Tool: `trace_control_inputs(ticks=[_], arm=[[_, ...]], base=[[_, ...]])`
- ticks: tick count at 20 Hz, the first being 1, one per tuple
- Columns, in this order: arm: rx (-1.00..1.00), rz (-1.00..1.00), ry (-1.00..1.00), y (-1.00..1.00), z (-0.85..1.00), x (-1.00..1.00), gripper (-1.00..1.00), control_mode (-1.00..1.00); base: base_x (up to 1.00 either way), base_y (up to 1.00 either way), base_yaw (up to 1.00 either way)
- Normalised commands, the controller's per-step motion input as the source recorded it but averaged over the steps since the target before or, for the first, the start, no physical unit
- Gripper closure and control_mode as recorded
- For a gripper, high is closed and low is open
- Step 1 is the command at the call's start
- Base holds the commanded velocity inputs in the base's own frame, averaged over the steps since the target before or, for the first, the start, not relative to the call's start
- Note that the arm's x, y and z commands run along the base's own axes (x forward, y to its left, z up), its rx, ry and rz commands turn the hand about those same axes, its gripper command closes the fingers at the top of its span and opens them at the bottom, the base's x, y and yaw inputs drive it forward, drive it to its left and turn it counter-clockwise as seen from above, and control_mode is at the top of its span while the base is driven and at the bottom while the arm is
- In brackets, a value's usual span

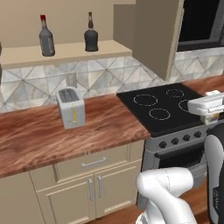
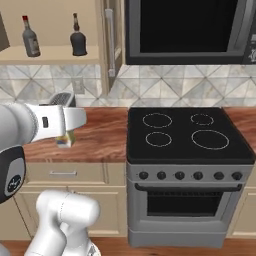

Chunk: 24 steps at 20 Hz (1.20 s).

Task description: Sort all alcoholic drinks to one cabinet, and non-alcoholic drinks to the other.

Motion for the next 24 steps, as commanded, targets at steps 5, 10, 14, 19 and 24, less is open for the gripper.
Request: trace_control_inputs(ticks=[5, 10, 14, 19, 24], arm=[[0.00, 0.00, 0.00, 0.00, 0.00, 0.00, 1.00, 1.00], [0.00, 0.00, 0.00, 0.00, 0.00, 0.00, 1.00, 1.00], [0.00, 0.00, 0.00, 0.00, 0.00, 0.00, 1.00, 1.00], [0.00, 0.00, 0.00, 0.00, 0.00, 0.00, 1.00, 1.00], [0.00, 0.00, 0.00, 0.00, 0.00, 0.00, 1.00, 1.00]], base=[[0.00, -0.65, 0.07], [0.00, -0.65, 0.07], [-0.02, -0.64, 0.08], [-0.11, -0.70, 0.09], [-0.11, -0.45, 0.06]])
